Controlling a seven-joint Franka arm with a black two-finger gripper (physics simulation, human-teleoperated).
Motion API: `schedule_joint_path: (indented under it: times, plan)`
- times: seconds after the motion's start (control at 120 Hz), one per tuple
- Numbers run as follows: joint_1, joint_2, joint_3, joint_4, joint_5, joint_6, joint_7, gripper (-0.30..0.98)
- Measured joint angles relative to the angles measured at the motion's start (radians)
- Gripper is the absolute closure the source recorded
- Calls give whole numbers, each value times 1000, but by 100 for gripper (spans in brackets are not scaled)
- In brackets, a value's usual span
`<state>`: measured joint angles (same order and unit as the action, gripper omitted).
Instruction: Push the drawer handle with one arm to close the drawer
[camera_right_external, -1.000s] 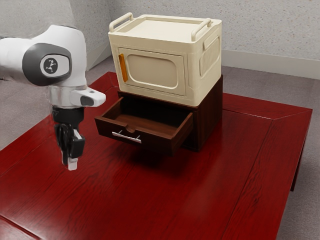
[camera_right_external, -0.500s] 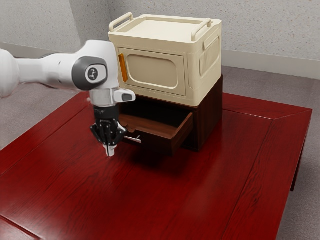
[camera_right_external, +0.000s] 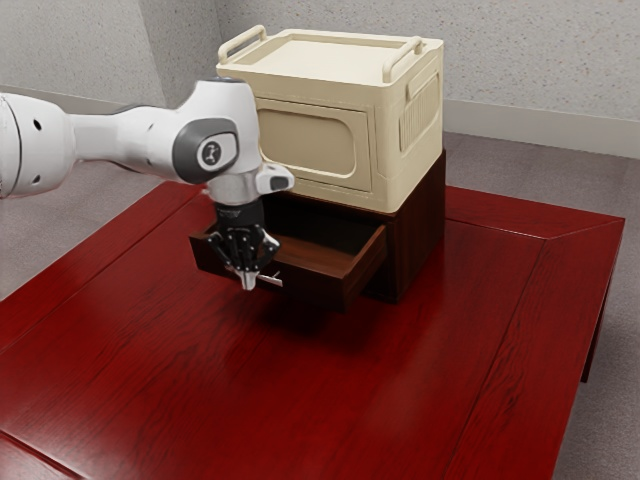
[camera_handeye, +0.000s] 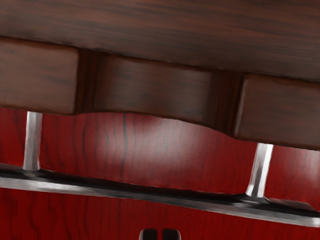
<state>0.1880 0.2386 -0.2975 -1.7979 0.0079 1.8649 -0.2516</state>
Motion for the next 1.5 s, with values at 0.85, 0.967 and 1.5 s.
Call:
schedule_joint_path:
  times: [0.85, 0.967, 1.5]
  plan:
    - [0, 184, 13, 211, 69, 71, 16, 79]
    - [-3, 207, 25, 234, 70, 73, 20, 79]
    - [-43, 237, 32, 299, 67, 89, 43, 78]
